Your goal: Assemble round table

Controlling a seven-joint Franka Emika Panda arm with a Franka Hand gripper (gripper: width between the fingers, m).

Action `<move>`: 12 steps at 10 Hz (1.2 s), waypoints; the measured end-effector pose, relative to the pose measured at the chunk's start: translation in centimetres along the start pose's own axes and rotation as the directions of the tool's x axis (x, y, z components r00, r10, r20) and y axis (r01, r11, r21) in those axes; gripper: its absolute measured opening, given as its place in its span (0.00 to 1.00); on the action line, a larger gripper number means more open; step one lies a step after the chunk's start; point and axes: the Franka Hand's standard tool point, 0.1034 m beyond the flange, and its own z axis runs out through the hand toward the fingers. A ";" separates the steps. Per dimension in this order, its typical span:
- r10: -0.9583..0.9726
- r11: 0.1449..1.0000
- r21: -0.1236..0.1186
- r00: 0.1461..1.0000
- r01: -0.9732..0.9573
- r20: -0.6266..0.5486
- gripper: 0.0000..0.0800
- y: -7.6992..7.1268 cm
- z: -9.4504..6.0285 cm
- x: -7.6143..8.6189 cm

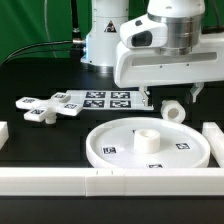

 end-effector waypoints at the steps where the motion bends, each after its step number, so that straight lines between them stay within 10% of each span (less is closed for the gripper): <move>1: 0.026 1.000 -0.002 0.998 -0.026 0.052 0.81 -0.1 0.3 0.2; 12: 0.089 0.996 -0.042 0.766 -0.080 0.636 0.81 0.1 3.4 -0.8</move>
Offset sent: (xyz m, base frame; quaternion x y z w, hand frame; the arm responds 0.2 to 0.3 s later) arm 0.0000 0.0000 0.0000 0.0000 -0.1938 0.0000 0.9810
